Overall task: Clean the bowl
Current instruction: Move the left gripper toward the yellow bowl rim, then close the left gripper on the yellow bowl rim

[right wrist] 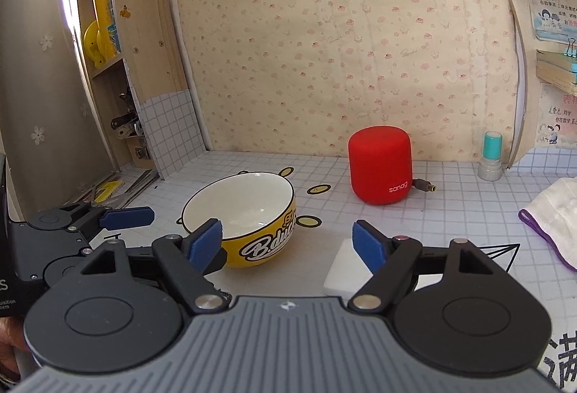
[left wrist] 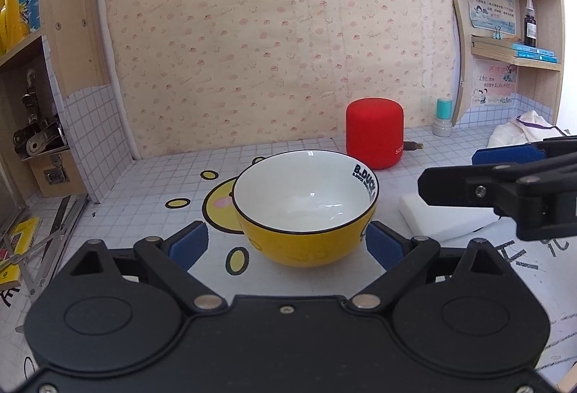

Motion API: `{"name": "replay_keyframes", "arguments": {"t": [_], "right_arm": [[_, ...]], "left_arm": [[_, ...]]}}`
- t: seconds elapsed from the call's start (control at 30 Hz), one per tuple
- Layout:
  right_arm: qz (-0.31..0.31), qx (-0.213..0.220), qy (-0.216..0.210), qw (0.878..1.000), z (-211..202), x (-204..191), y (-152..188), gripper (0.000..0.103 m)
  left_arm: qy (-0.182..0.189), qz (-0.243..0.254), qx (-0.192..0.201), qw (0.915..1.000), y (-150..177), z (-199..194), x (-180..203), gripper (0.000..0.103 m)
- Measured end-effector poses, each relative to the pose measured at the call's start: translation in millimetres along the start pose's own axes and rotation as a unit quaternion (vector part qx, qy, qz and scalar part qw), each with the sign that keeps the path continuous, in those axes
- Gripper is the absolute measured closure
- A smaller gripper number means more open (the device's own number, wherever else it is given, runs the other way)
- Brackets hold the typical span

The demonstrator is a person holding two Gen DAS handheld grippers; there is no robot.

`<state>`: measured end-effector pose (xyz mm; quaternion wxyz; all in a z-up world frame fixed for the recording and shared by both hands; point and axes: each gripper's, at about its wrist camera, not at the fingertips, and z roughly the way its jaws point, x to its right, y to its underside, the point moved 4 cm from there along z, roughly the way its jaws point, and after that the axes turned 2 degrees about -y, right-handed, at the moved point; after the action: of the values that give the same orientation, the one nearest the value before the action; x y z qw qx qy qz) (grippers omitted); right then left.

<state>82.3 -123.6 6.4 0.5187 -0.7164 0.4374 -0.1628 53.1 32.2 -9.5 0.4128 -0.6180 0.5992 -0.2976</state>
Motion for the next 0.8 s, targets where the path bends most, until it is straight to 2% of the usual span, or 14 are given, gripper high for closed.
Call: {"name": "replay_keyframes", "arguments": {"t": [0.27, 0.67, 0.8], "right_arm": [[-0.001, 0.0, 0.002, 1.0, 1.6, 0.6, -0.9, 0.022], [-0.001, 0.005, 0.007, 1.0, -1.6, 0.0, -3.3, 0.023], [-0.004, 0.005, 0.007, 1.0, -2.6, -0.6, -4.3, 0.028]], "left_arm": [[0.012, -0.039, -0.004, 0.9992, -5.7, 3.2, -13.1, 0.008], [-0.003, -0.025, 0.019, 0.9995, -10.9, -5.2, -8.7, 0.008], [-0.012, -0.035, 0.018, 0.9992, -14.1, -2.6, -14.2, 0.008]]}}
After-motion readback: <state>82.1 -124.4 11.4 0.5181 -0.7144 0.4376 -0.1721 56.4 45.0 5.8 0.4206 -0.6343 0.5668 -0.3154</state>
